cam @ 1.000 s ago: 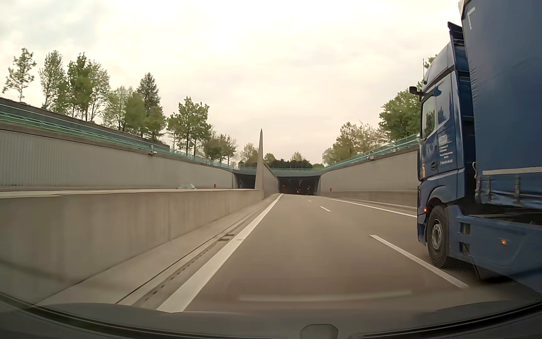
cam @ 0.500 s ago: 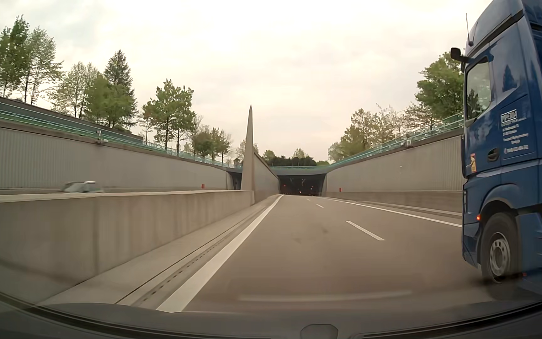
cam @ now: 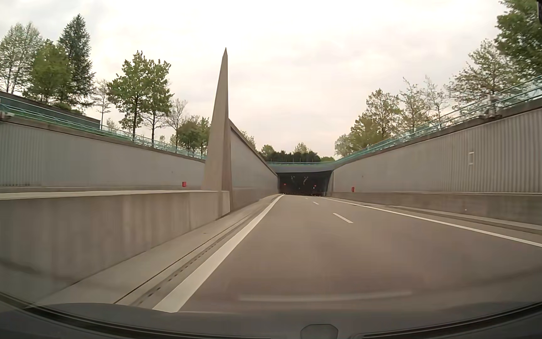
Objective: Follow the waypoints while adhering to traffic rules and regulations
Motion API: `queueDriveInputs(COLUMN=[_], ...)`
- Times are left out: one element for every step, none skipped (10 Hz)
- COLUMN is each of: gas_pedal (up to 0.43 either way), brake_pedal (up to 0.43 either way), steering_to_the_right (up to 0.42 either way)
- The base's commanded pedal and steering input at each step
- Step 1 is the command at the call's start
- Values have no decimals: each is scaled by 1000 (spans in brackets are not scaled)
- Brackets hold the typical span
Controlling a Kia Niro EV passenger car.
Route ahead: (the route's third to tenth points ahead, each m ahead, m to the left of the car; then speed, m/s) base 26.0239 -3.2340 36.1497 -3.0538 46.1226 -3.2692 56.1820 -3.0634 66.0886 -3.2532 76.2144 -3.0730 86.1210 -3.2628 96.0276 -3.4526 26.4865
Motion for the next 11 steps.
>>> queueDriveInputs(gas_pedal=[177,157,157,138,138,130,130,130,130,130,130], brake_pedal=[0,0,0,0,0,0,0,0,0,0,0], steering_to_the_right=[0,2,2,2,2,2,2,2,1,0,0])
